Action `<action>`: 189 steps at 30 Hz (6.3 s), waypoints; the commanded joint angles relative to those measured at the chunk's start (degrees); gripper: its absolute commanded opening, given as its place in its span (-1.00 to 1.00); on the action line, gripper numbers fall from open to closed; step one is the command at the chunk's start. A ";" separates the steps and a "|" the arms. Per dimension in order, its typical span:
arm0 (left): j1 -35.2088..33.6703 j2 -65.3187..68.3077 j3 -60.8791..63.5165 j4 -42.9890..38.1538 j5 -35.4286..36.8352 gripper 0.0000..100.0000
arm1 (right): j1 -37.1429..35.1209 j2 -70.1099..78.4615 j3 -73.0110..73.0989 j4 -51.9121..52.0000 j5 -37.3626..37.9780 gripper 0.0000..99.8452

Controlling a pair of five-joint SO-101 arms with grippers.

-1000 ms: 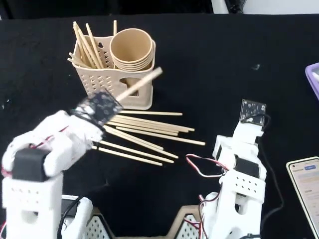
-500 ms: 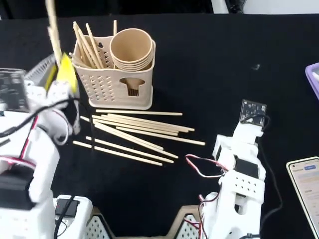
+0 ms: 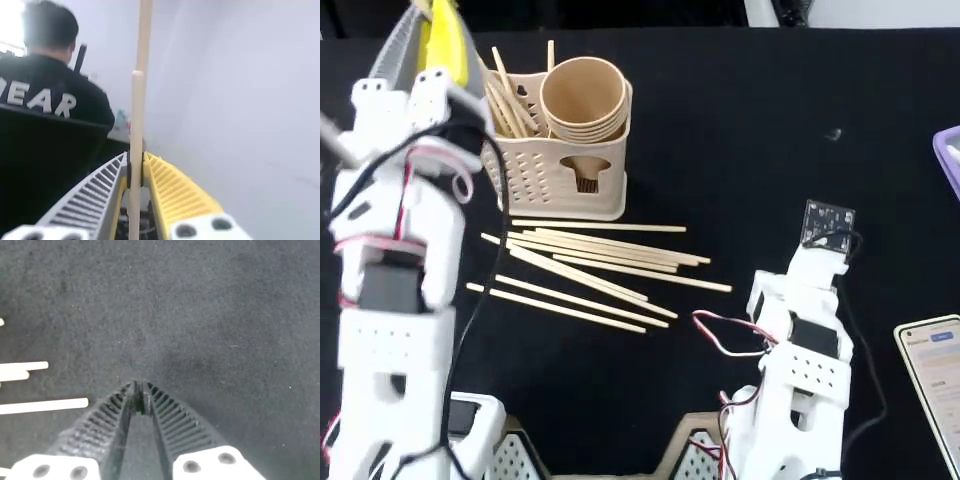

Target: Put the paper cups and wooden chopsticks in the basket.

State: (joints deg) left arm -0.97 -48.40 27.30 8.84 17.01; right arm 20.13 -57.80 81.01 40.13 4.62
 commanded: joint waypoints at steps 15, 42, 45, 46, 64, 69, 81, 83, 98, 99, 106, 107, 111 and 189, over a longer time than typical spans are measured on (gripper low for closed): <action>-0.04 10.46 7.25 -2.20 0.35 -0.94 | 0.18 -1.45 -0.31 -1.14 -0.44 -0.98; 2.68 12.04 14.20 -2.29 -14.15 -0.94 | 0.09 -1.45 -0.31 -1.05 -0.44 -0.98; 0.84 15.12 13.23 -4.57 -14.15 -0.94 | 0.09 -1.45 -0.31 -1.05 -0.44 -0.98; 0.13 16.44 13.14 -6.07 -14.07 -0.94 | -0.35 -1.45 -0.31 -1.05 -0.44 -0.98; -0.92 20.13 13.14 -7.91 -2.81 -0.71 | -2.46 -1.45 -0.22 -0.88 -0.09 -0.98; -0.92 20.13 12.70 -7.91 -2.81 -0.72 | -2.46 -1.45 -0.13 -1.05 -0.09 -0.98; -0.92 3.43 12.26 -1.32 -2.81 -0.73 | -2.55 -1.45 0.31 -1.14 0.00 -0.98; -1.27 -1.32 12.09 1.76 -2.81 -0.73 | -2.55 -1.45 0.31 -1.14 0.00 -0.98; 6.29 -24.79 24.48 55.03 -37.89 -0.72 | -2.55 -1.45 0.31 -1.14 0.00 -0.98; 6.64 -24.09 26.51 56.18 -40.97 -0.72 | -2.55 -1.45 0.31 -1.14 0.00 -0.98; 6.81 -11.60 37.49 56.97 -58.64 -0.72 | -2.55 -1.45 0.22 -1.23 0.00 -0.98; 6.81 -9.32 37.49 56.62 -59.43 -0.71 | -2.55 -1.45 0.22 -1.23 0.00 -0.98; 6.37 0.09 35.03 53.63 -60.75 -0.52 | -2.55 -1.45 0.31 -1.23 0.00 -0.98; 10.68 34.29 17.89 56.18 -73.85 -0.73 | -2.64 -1.36 1.45 -3.87 0.09 -0.98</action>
State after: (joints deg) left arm 9.23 -10.95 45.58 61.76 -56.13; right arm 18.20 -57.80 82.59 37.49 4.62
